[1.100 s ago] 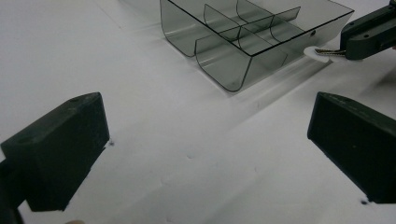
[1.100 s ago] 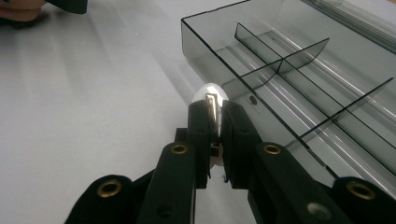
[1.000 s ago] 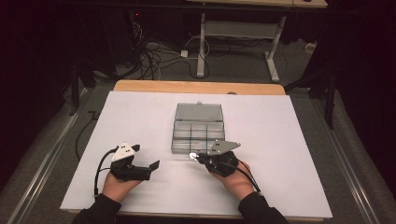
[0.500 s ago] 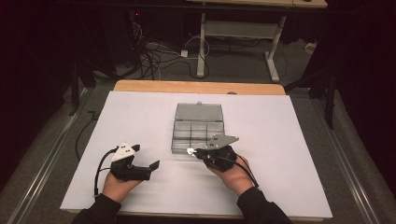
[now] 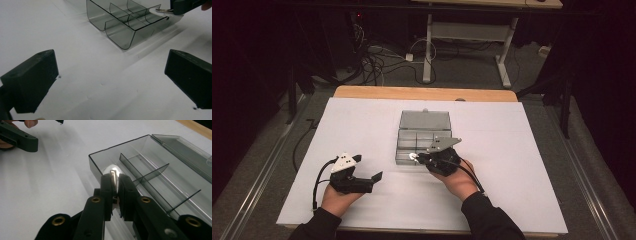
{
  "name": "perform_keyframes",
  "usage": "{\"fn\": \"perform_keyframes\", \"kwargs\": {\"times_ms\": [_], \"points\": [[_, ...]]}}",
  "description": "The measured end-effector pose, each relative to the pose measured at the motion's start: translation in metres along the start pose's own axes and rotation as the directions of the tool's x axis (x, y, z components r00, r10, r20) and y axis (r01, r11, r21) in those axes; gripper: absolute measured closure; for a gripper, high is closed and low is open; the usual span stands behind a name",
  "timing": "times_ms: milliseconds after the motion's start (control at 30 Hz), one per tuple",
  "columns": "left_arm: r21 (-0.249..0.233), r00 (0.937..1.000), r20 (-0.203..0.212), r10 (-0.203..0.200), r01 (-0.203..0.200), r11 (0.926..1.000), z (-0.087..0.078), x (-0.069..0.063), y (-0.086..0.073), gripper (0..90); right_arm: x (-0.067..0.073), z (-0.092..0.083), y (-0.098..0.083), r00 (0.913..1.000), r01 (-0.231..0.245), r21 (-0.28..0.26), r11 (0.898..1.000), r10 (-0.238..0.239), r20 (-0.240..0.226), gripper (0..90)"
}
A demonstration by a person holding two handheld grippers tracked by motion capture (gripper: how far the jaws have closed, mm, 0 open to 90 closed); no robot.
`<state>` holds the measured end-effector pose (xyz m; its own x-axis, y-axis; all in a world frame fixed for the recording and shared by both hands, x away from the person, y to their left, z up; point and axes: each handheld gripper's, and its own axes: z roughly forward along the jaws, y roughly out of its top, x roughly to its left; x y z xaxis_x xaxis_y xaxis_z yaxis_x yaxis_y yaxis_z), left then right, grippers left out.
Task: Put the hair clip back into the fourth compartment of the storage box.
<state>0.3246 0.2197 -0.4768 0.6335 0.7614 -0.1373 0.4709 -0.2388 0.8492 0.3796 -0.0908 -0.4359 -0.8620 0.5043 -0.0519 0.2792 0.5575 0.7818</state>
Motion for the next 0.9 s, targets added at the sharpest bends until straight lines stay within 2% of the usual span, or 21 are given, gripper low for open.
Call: {"fn": "perform_keyframes", "kwargs": {"times_ms": [900], "points": [[-0.006, 1.0000, 0.004, -0.002, 0.002, 1.0000, -0.001, 0.000, 0.000, 0.0, -0.001, 0.026, 0.020, 0.9998, 0.019, 0.016, 1.000, -0.019, -0.009, 84.0]]}}
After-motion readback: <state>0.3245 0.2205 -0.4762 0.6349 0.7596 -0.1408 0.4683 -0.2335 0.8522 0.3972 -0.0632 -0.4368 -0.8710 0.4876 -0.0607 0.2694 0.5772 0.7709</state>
